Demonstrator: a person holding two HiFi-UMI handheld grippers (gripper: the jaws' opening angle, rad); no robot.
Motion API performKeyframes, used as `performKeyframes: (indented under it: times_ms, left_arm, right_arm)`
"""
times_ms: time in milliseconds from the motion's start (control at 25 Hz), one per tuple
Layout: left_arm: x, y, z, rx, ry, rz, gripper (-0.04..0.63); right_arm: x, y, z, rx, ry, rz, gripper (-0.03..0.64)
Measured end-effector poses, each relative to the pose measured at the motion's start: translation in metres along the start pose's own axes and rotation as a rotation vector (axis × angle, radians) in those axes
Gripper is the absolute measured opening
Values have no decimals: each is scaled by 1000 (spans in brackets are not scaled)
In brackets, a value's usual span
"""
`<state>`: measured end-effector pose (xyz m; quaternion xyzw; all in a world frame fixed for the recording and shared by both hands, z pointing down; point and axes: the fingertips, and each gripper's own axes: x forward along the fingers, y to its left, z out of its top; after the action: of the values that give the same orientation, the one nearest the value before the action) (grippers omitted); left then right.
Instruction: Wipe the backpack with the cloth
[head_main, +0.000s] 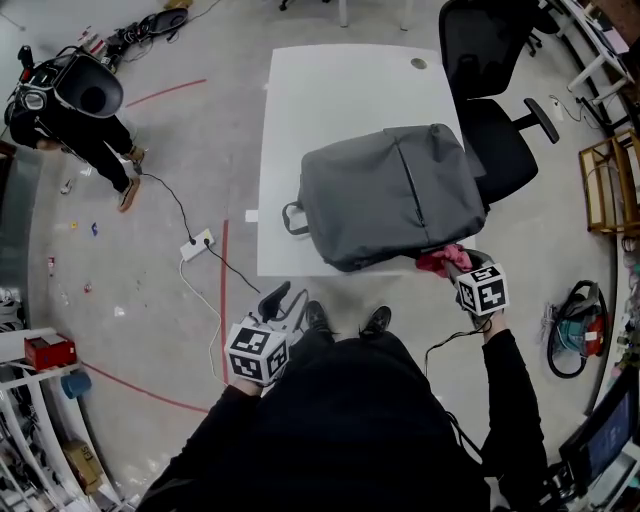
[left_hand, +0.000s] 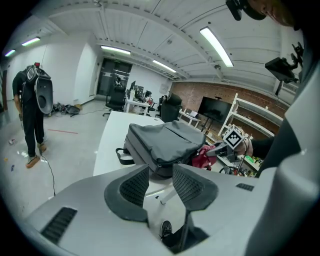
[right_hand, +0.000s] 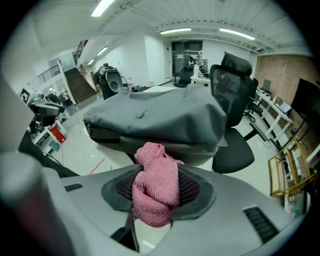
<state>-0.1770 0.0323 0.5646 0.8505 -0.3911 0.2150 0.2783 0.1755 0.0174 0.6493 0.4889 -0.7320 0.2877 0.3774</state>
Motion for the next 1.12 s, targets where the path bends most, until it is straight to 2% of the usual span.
performKeyframes:
  times_ms: [280, 440, 640, 800, 1000, 1120]
  left_arm:
    - [0, -11, -4, 1, 11, 6, 160]
    - [-2, -16, -8, 1, 15, 1, 160]
    - [-9, -9, -19, -29, 23, 9, 160]
    - [-12, -1, -24, -52, 21, 14, 160]
    - [-13, 4, -25, -66, 7, 8, 160]
    - [-15, 11, -26, -74, 0, 10, 160]
  right_arm:
    - [-26, -92, -4, 169, -52, -157, 161]
    - [-12, -91, -10, 216, -56, -158, 161]
    - [22, -37, -18, 218, -30, -84, 161]
    - [47, 31, -14, 138, 2, 6, 161]
    - [59, 134, 3, 90, -7, 172, 161]
    - [60, 204, 18, 1, -16, 295, 161]
